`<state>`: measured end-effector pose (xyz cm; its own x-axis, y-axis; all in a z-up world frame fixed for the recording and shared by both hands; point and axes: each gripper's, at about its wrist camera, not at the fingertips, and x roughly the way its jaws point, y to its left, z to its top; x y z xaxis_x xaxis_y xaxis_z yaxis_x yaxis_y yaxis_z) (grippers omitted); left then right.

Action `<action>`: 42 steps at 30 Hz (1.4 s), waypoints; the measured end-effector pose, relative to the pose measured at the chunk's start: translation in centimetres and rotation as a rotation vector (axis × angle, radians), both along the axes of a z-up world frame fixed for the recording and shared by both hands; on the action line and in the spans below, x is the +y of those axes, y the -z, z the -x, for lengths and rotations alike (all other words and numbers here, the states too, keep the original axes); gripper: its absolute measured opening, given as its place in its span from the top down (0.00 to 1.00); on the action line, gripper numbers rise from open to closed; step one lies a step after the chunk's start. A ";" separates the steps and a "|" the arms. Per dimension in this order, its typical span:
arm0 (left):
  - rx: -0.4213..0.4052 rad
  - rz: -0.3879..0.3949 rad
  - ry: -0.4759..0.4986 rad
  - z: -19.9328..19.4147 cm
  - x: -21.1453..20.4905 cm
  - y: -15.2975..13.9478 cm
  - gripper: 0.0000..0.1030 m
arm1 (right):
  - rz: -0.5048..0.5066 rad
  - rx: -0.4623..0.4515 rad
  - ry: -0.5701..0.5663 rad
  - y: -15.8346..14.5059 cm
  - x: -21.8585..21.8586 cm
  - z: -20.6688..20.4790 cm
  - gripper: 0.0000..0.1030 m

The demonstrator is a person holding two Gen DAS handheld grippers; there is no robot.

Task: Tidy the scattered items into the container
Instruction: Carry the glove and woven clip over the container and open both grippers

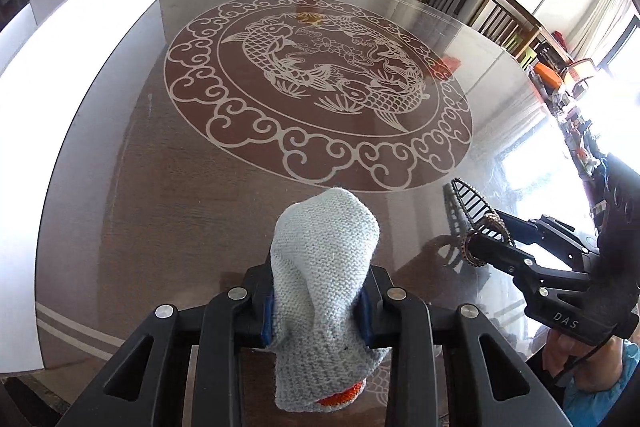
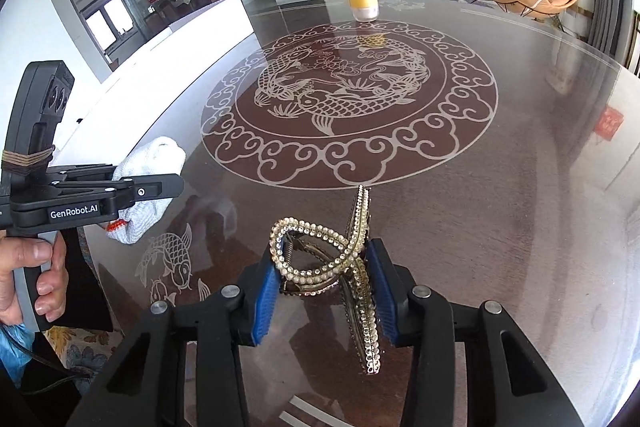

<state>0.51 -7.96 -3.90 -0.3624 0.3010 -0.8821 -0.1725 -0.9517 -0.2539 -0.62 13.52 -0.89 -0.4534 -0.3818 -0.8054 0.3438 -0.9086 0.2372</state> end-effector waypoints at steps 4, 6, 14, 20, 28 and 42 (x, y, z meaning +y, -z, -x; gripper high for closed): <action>-0.111 -0.086 -0.010 -1.5 -2.0 -0.2 0.70 | 0.053 -0.057 -0.084 -0.9 -4.3 0.0 0.58; -0.143 -0.114 -0.001 -1.9 -3.6 -2.1 0.70 | 0.072 -0.045 -0.147 -2.9 -7.1 0.2 0.58; 0.031 -0.024 -0.081 1.8 -17.3 -16.6 0.70 | 0.100 0.108 -0.319 -14.9 -18.4 3.8 0.58; 0.141 0.097 -0.228 7.0 -27.0 -20.4 0.70 | 0.149 0.145 -0.396 -20.8 -29.0 9.1 0.58; 0.036 0.099 -0.306 16.3 -32.4 -13.2 0.70 | 0.020 0.031 -0.397 -15.8 -41.7 19.4 0.58; -0.144 0.161 -0.456 19.4 -36.4 -3.3 0.33 | -0.298 -0.016 -0.474 -5.7 -48.7 26.3 0.43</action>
<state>-18.92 -44.35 -0.59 -0.2968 -0.0039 -0.9549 0.2963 -0.9510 -0.0883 -26.91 -35.19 4.78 -0.2741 -0.2956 -0.9152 0.7294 -0.6841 0.0025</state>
